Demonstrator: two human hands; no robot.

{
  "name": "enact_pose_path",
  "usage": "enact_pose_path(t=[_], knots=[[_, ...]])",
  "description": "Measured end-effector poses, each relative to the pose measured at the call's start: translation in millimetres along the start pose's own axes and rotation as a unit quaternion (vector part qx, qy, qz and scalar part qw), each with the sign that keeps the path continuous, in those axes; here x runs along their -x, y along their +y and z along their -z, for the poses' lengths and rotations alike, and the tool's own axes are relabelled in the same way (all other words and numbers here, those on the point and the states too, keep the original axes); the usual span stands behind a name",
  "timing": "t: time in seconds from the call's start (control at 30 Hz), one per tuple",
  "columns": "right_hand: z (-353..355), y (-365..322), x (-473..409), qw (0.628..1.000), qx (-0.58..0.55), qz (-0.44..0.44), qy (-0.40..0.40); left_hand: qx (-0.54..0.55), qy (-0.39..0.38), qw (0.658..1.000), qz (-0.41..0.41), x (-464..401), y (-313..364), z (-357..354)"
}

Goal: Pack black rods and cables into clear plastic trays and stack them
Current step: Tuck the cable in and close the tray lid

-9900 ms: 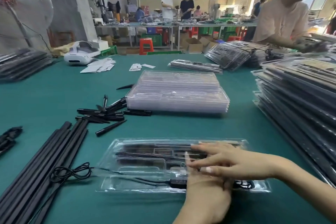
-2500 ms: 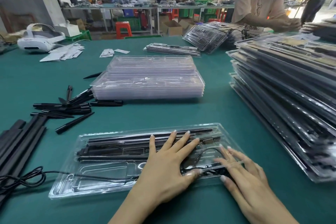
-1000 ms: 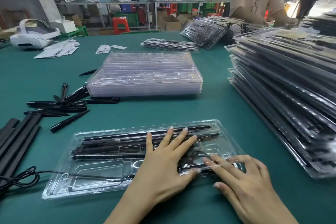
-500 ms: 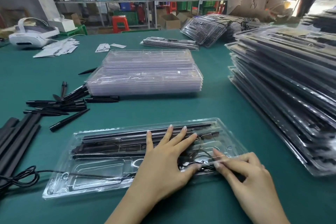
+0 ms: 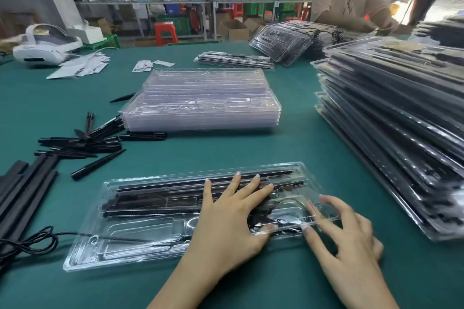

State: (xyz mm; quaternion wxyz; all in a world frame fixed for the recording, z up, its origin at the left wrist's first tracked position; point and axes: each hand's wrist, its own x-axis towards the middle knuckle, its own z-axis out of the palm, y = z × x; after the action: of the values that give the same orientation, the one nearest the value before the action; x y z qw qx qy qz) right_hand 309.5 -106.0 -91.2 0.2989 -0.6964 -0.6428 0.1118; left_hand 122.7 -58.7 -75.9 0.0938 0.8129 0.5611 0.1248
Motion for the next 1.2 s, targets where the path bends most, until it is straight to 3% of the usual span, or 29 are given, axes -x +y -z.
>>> enact_pose_path(t=[0.1, 0.3, 0.43, 0.6, 0.77, 0.97, 1.07, 1.2], knots=[[3, 0, 3, 0.999, 0.045, 0.026, -0.007, -0.006, 0.000, 1.000, -0.001, -1, -1, -1], [9, 6, 23, 0.993, 0.050, 0.088, 0.063, -0.003, -0.005, 1.000, -0.011, -2, -3, -3], [16, 11, 28, 0.972, 0.054, 0.165, 0.157, 0.021, -0.031, 0.999, -0.025, -2, -3, 0], [11, 11, 24, 0.971, 0.116, 0.166, 0.130, 0.075, -0.065, 0.995, -0.033, -1, -4, 7], [9, 9, 29, 0.961, 0.181, 0.111, 0.175, 0.063, -0.068, 0.995, -0.038, 2, -3, 8], [11, 17, 22, 0.919, 0.106, 0.323, 0.199, -0.012, -0.078, 0.996, -0.043, 2, -4, 6], [19, 27, 12, 0.931, 0.065, 0.310, 0.180, -0.026, -0.098, 0.994, -0.041, 4, -2, 4], [22, 37, -6, 0.939, 0.107, 0.306, 0.111, -0.031, -0.124, 0.991, -0.039, 5, 0, 4]])
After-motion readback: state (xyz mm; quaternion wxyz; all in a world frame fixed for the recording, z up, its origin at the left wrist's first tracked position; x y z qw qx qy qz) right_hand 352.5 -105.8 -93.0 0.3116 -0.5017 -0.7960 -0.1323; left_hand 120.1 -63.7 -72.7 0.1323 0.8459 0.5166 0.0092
